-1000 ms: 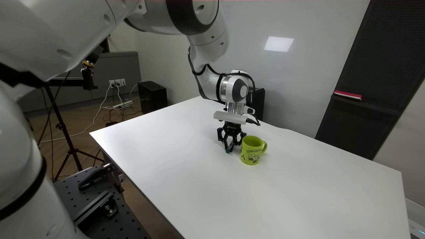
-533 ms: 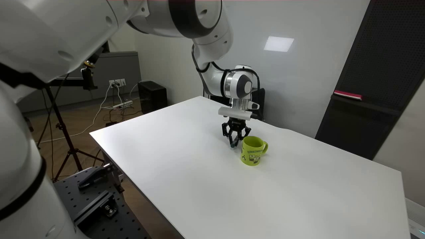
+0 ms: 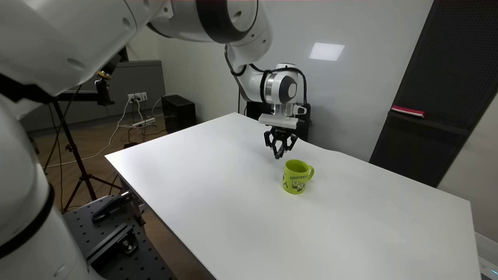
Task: Pick up the pen from the table and put it in the cup.
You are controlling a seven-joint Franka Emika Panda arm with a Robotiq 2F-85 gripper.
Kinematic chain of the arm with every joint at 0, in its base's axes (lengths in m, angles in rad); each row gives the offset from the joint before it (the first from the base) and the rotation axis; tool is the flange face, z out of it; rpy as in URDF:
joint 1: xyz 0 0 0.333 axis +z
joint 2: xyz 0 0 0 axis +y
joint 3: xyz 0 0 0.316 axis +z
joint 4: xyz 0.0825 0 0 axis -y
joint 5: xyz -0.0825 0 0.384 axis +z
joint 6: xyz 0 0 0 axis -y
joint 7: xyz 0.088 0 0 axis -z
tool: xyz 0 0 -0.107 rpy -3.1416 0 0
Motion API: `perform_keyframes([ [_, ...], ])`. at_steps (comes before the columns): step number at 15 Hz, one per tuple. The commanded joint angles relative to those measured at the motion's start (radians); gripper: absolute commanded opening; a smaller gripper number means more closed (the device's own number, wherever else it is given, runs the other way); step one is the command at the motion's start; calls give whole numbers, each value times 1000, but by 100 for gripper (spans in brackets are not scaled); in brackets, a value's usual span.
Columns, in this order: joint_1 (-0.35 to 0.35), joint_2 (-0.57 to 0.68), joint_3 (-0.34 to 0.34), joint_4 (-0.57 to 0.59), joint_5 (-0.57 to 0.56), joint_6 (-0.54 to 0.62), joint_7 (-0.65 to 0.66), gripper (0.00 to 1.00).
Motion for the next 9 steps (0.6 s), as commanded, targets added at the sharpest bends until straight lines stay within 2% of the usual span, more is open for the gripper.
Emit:
perform_keyframes([
  [1, -10, -34, -11, 28, -8, -90, 15, 7],
  [9, -88, -114, 1, 37, 66, -298, 15, 7],
])
